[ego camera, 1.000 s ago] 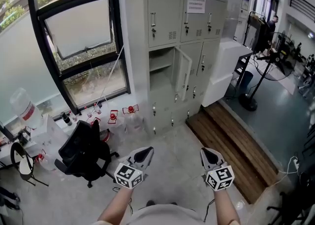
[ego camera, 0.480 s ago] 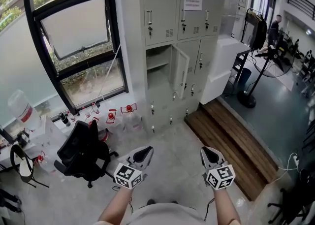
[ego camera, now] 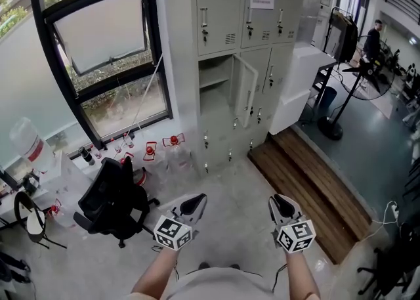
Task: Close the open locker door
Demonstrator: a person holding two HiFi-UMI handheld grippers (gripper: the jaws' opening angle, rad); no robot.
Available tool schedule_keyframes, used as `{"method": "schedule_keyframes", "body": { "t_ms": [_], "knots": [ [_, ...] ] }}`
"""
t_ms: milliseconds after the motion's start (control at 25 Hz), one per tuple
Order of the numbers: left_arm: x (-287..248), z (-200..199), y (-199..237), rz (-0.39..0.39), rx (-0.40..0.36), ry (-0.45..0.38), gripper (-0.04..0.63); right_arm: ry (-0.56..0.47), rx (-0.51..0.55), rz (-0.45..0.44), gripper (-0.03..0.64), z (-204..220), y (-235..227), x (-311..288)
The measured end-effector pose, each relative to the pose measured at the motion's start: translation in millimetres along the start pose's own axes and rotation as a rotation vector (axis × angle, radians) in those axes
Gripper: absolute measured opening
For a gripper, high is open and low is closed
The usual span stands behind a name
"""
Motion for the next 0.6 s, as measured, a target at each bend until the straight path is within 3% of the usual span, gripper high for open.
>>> {"method": "schedule_keyframes", "body": {
  "t_ms": [600],
  "knots": [
    [25,7,44,0.069,-0.006,0.018,0.021,-0.002,0.019,0.099,0.101,8,37,-17]
  ]
}}
Point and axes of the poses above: the fingertips, and each gripper's own axes: x backward along the fingers, y to its left, z out of its underside, the point moved 2 cm from there along x, backward along the fingers
